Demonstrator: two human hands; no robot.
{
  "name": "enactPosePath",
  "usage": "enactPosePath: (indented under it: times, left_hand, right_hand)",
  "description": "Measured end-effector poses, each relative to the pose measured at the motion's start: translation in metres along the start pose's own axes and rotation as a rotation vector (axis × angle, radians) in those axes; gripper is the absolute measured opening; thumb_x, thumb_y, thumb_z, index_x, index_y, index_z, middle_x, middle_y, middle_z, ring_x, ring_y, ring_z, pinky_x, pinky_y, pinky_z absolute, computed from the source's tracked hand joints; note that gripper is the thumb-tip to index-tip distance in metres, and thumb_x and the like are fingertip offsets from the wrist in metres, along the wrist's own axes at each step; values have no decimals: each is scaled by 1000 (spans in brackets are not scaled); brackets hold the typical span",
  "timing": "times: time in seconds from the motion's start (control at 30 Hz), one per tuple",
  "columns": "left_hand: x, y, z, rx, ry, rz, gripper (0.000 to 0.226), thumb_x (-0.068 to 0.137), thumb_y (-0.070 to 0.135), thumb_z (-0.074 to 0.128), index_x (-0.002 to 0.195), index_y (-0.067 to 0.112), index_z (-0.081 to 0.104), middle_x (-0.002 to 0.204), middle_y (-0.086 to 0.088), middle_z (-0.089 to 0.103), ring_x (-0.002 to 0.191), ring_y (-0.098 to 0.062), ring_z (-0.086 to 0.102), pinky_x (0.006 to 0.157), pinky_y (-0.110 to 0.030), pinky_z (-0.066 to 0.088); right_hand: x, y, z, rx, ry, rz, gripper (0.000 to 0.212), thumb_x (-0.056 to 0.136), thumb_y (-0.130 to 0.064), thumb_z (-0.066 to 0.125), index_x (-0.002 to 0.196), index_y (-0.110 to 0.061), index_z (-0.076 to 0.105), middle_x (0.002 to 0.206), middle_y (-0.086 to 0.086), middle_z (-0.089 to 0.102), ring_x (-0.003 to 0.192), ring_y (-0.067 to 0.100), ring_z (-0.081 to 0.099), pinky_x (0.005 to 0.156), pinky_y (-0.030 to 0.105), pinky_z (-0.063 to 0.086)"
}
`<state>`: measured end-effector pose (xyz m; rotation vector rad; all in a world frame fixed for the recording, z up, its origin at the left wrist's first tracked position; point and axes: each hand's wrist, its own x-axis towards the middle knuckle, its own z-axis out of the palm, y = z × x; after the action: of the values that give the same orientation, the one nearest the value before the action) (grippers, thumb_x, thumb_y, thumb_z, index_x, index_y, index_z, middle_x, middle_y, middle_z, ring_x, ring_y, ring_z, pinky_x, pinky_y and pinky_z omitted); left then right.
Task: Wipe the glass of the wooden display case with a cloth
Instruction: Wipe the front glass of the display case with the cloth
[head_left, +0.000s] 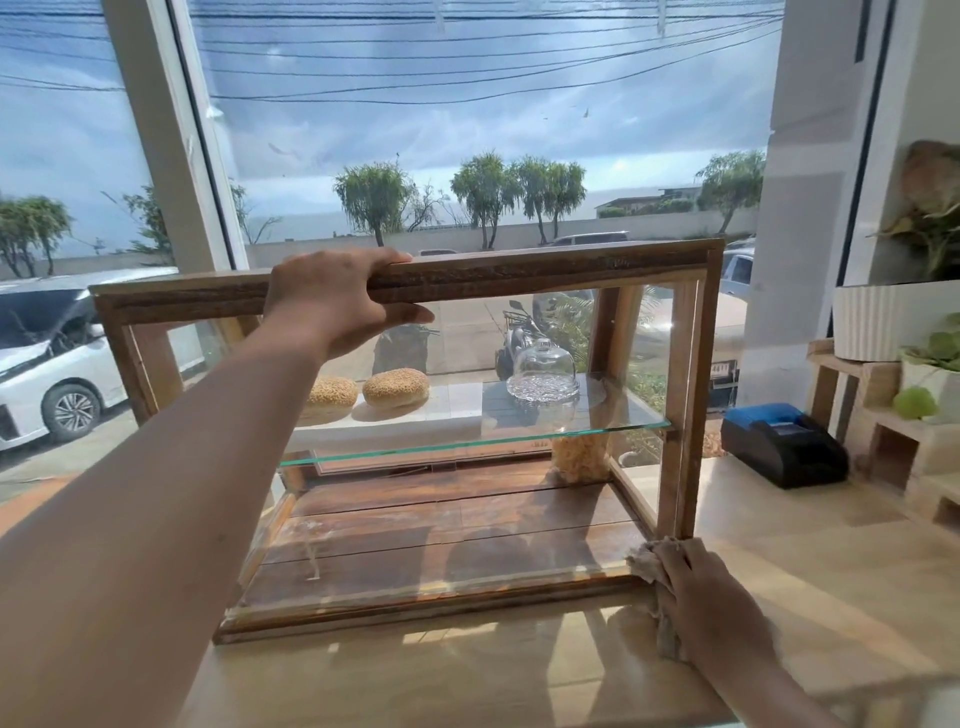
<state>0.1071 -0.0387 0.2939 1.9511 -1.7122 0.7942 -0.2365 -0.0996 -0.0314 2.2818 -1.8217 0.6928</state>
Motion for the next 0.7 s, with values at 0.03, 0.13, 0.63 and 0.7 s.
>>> enactPosePath:
  times: [0.03, 0.13, 0.63, 0.7]
  left_hand:
    - [0, 0, 0, -1, 2, 3, 81, 62, 93, 43, 132, 51, 47, 118, 6, 66, 104, -27, 60, 87, -38, 45]
    - [0, 0, 1, 5, 11, 11, 82, 63, 92, 43, 133, 50, 47, 118, 5, 66, 103, -27, 61, 86, -38, 45]
    - [1, -1, 2, -21, 16, 3, 80, 63, 91, 47, 131, 49, 49, 118, 6, 66, 105, -26, 60, 87, -38, 44]
    - [0, 1, 1, -18, 18, 2, 80, 63, 91, 48, 132, 49, 49, 119, 6, 66, 105, -26, 60, 87, -37, 43]
  right_hand:
    - [6, 3, -7, -20, 37, -32, 43, 70, -20, 83, 105, -25, 58, 95, -1, 51, 73, 19, 60, 51, 32, 53]
    - [34, 4, -45, -128, 217, -165, 45, 62, -12, 87, 98, -11, 61, 89, 9, 53, 65, 22, 58, 47, 34, 51]
    - [142, -42, -189, 102, 767, -224, 24, 88, -15, 64, 109, -5, 55, 103, 19, 56, 93, 37, 57, 69, 44, 54]
    - [141, -48, -185, 155, 778, -272, 23, 88, -13, 62, 108, -6, 57, 104, 19, 56, 94, 37, 56, 68, 42, 53]
